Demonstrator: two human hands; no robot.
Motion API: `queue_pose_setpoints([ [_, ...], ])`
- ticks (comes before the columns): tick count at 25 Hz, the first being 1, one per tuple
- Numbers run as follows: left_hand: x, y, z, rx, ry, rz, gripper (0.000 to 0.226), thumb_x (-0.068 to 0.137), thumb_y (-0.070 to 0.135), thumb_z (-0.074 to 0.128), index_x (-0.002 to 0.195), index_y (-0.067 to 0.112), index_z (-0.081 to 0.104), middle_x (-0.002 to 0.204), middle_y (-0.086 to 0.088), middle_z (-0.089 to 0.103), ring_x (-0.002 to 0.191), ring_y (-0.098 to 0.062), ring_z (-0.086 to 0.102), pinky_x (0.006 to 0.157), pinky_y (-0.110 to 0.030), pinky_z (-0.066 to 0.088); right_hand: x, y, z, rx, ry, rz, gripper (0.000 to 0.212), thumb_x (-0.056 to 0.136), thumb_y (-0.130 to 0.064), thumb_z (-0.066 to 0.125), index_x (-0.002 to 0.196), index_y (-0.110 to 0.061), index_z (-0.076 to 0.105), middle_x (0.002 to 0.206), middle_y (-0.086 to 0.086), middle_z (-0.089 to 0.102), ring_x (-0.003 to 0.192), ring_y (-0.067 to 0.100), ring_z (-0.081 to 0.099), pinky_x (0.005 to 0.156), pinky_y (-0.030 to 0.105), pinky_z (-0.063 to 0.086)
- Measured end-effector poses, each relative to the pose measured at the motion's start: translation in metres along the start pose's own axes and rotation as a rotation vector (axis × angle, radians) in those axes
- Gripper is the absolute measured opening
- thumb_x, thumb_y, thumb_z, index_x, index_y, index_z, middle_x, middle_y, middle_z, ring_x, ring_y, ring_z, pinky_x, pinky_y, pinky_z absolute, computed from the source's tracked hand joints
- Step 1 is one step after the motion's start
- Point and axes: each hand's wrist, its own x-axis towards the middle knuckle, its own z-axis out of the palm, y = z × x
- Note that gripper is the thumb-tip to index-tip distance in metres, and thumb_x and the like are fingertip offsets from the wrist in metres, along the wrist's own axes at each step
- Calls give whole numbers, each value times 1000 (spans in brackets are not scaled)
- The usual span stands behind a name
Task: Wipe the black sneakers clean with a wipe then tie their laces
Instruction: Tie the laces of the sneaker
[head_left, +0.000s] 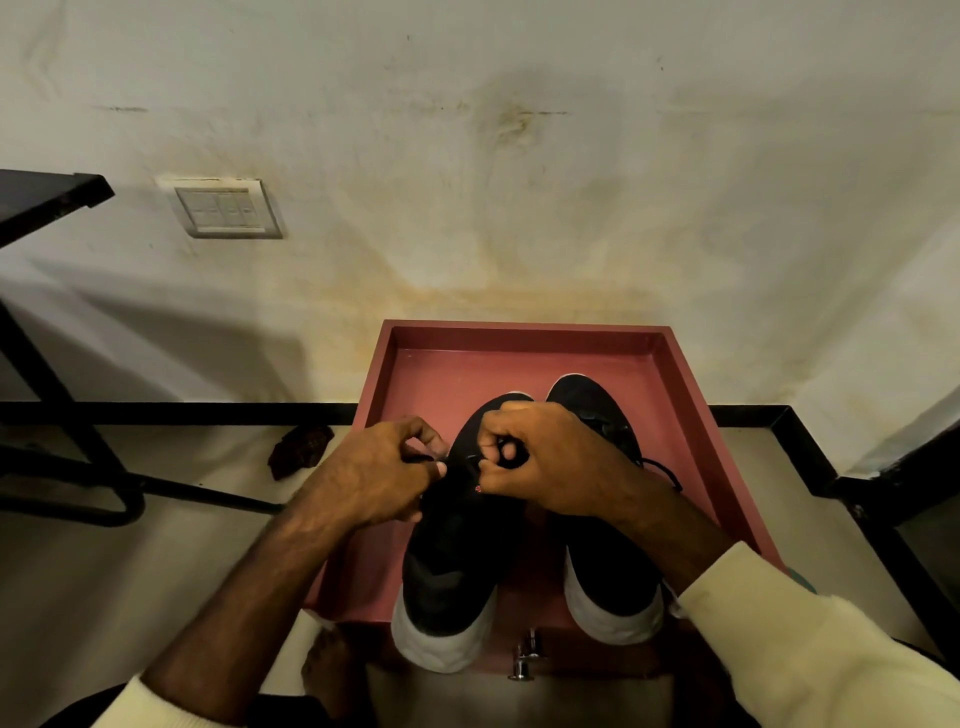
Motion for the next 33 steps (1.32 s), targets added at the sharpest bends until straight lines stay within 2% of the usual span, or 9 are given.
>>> queue_pose_setpoints([
  [6, -3, -1, 0, 101, -28, 81, 3, 95, 25, 70, 94, 25, 73, 94, 5, 76, 73, -11, 74, 62, -16, 59, -5, 12, -10, 175, -138, 121, 10, 93, -30, 74, 89, -21, 71, 81, -4, 71, 74, 11, 68, 74, 32, 58],
  [13, -1, 1, -15, 188, -120, 74, 22, 80, 51, 80, 86, 29, 78, 85, 12, 74, 81, 0, 66, 77, -20, 52, -6, 24, -33, 215, 9, 279, 17, 102, -36, 63, 111, -32, 77, 103, -16, 78, 94, -5, 71, 89, 19, 55],
  [16, -3, 4, -30, 102, 32, 58, 24, 88, 52, 70, 86, 29, 78, 94, 16, 73, 95, -1, 64, 86, -28, 48, -6, 24, -38, 232, 92, 310, 17, 103, -33, 62, 111, -32, 77, 109, -19, 77, 102, -6, 70, 94, 25, 57],
  [19, -5, 2, -42, -62, 200, 27, 31, 101, 44, 57, 92, 23, 77, 98, -4, 73, 109, -22, 61, 94, -47, 52, -8, 28, -48, 208, 185, 345, 17, 104, -31, 61, 110, -31, 78, 108, -18, 77, 105, -1, 70, 98, 32, 57],
  [21, -5, 0, -48, -71, 277, 7, 31, 103, 44, 53, 88, 26, 74, 95, -10, 72, 71, -16, 60, 89, -51, 57, -11, 29, -55, 186, 193, 350, 18, 104, -30, 60, 112, -32, 77, 112, -19, 75, 109, -2, 67, 99, 29, 53],
  [22, -5, -1, -50, -75, 323, 1, 30, 103, 44, 52, 88, 27, 72, 93, -11, 73, 80, -22, 68, 82, -44, 59, -12, 30, -58, 172, 194, 351, 18, 105, -29, 60, 112, -30, 76, 113, -19, 75, 110, -2, 67, 100, 28, 53],
  [26, -1, -4, -60, -110, 558, -23, 31, 108, 37, 45, 110, 18, 69, 93, -2, 66, 65, -6, 53, 35, -11, 39, -15, 42, -67, 107, 253, 368, 17, 103, -28, 62, 109, -30, 78, 108, -19, 76, 107, -1, 69, 103, 34, 55],
  [30, 1, -13, -67, -308, 626, 98, 31, 108, 41, 44, 113, 26, 70, 88, -12, 62, 60, -8, 49, 39, -17, 40, -16, 44, -66, 164, 293, 373, 16, 103, -29, 63, 108, -29, 79, 106, -19, 77, 103, -3, 70, 103, 35, 57],
  [33, -3, -4, -61, -510, 503, 280, 23, 107, 33, 48, 113, 24, 69, 86, 2, 69, 59, -11, 51, 46, -22, 45, -15, 34, -62, 310, 346, 338, 17, 103, -29, 63, 109, -30, 79, 99, -16, 78, 89, -1, 70, 87, 30, 58],
])
